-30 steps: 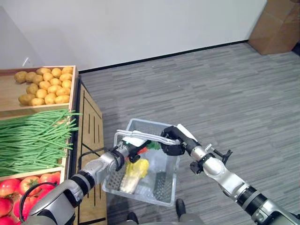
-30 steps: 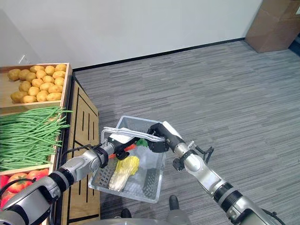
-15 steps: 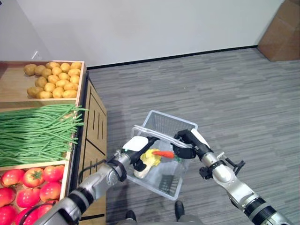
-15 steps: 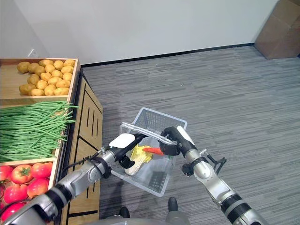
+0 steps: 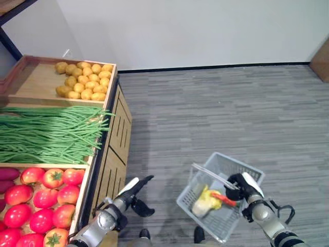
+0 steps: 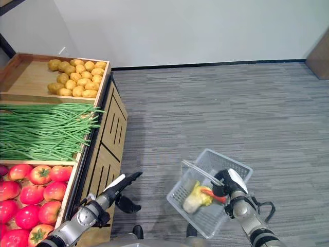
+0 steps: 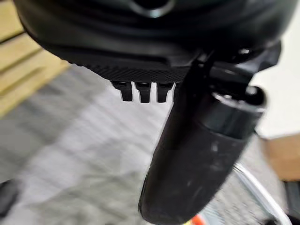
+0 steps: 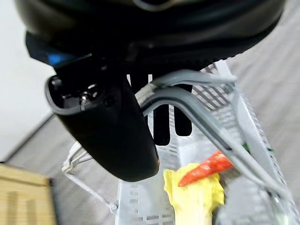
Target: Get the vegetables into the basket
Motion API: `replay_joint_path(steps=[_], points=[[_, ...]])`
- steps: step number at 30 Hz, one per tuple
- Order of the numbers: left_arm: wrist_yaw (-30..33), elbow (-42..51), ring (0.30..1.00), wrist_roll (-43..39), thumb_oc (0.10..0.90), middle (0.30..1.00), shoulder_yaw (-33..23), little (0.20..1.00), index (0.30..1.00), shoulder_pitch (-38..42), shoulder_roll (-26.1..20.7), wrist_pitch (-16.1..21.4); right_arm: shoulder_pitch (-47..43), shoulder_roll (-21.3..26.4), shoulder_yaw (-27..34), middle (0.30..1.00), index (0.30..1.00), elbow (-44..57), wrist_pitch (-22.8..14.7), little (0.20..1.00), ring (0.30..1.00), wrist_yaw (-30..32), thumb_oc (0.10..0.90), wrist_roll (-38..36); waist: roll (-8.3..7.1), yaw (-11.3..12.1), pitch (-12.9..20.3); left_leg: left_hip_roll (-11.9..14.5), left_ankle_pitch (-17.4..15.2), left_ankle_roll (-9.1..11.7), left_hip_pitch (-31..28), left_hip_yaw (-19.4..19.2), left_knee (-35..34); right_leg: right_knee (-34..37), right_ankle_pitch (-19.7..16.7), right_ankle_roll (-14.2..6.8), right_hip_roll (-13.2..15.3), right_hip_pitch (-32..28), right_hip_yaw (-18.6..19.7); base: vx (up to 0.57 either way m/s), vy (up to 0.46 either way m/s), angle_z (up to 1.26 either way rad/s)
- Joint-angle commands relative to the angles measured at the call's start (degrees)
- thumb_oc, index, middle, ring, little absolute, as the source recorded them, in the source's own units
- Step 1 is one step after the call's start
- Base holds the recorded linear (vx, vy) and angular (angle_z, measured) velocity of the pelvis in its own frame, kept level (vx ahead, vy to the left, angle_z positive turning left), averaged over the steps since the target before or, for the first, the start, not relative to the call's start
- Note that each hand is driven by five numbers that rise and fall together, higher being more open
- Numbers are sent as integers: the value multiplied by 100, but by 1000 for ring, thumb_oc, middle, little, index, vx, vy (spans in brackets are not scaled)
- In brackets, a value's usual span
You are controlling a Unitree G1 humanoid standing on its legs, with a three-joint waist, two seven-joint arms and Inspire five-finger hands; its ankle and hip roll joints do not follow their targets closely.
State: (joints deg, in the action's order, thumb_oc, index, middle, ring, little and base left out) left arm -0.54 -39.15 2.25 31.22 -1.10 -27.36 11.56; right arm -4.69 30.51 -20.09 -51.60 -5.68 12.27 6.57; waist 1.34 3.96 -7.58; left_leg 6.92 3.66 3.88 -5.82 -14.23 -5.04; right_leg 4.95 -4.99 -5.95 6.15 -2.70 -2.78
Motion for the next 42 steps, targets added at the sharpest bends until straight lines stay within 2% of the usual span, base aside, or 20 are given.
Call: replay_joint_path(steps=[1,5,7,11,12,13,14,16,18,22,29,35,42], points=[[12,-297,1000,260,900,1000,-63,1000,1000,313,51,276,-821,62,473,300,300,-159,-432,300,300,441,400,-126,-256,75,441,87,77,224,157,150,4,-119,28,-302,266,9,-214,-4,-19,8],[86,-1083,1000,787,900,1000,-127,1000,1000,405,243,239,-799,-67,688,300,300,-1186,-444,300,300,312,400,-549,-248,83,427,96,77,229,173,158,4,-127,32,-287,254,34,-214,0,-14,4],[216,-1806,1000,889,900,1000,-334,1000,1000,439,467,106,-724,-123,918,300,300,-1748,-415,300,300,223,400,-878,-240,50,407,107,82,237,197,159,4,-140,36,-272,237,73,-200,0,-16,1],[343,-2275,1000,893,900,1000,-570,1000,1000,463,639,13,-679,-60,1114,300,300,-2118,-384,300,300,175,400,-1084,-220,30,369,129,105,253,246,151,4,-158,34,-261,223,139,-170,-13,-23,-2],[392,-2382,1000,961,900,1000,-575,1000,1000,485,657,-11,-697,-19,1119,465,465,-2202,-356,465,465,158,518,-1061,-215,26,351,139,114,255,267,148,4,-157,30,-255,218,163,-161,-26,-38,-4],[405,-2447,1000,998,900,1000,-589,1000,1000,470,664,-38,-686,43,1104,583,583,-2286,-319,583,583,142,602,-973,-212,27,335,146,117,258,275,144,4,-150,25,-254,210,174,-155,-15,-43,-5],[426,-2572,1000,1024,900,1000,-636,1000,1000,455,691,-49,-689,107,1122,1000,1000,-2366,-295,1000,1000,127,900,-911,-205,26,324,151,116,261,275,134,4,-144,21,-250,199,183,-144,-4,-37,-4],[430,-2602,1000,1027,900,1000,-661,1000,1000,444,704,-55,-689,140,1132,1000,1000,-2398,-287,1000,1000,135,900,-887,-193,24,314,155,117,265,274,121,4,-143,20,-248,190,189,-135,0,0,0],[551,-3026,1000,1050,900,1000,-978,1000,1000,353,761,-188,-598,341,1353,1000,1000,-2686,-190,1000,1000,169,900,-805,-154,9,279,188,135,289,269,89,4,-135,24,-226,141,225,-114,1,-56,-7],[621,-3163,1000,1113,900,1000,-1084,1000,1000,322,781,-234,-543,416,1372,1000,1000,-2800,-151,1000,1000,182,900,-660,-132,-2,269,200,138,298,254,65,4,-131,29,-218,120,224,-100,1,-20,-3],[696,-3269,1000,1157,900,1000,-1226,1000,1000,204,855,-302,-250,387,1500,1000,1000,-2918,-104,1000,1000,184,900,-570,-132,-43,268,207,124,297,214,39,4,-120,25,-212,93,210,-78,-2,-5,-1],[751,-3367,1000,1009,900,1000,-1431,1000,1000,162,976,-342,144,-34,1471,1000,1000,-2948,-113,1000,1000,97,900,-576,-171,-94,286,186,87,283,159,31,4,-133,30,-215,104,170,-80,0,0,0],[762,-3551,1000,491,900,1000,-1859,1000,1000,74,1154,-377,547,-731,989,1000,1000,-2857,-144,1000,1000,-181,900,-313,-252,-129,305,155,54,258,116,36,4,-177,35,-217,126,163,-53,0,0,0]])
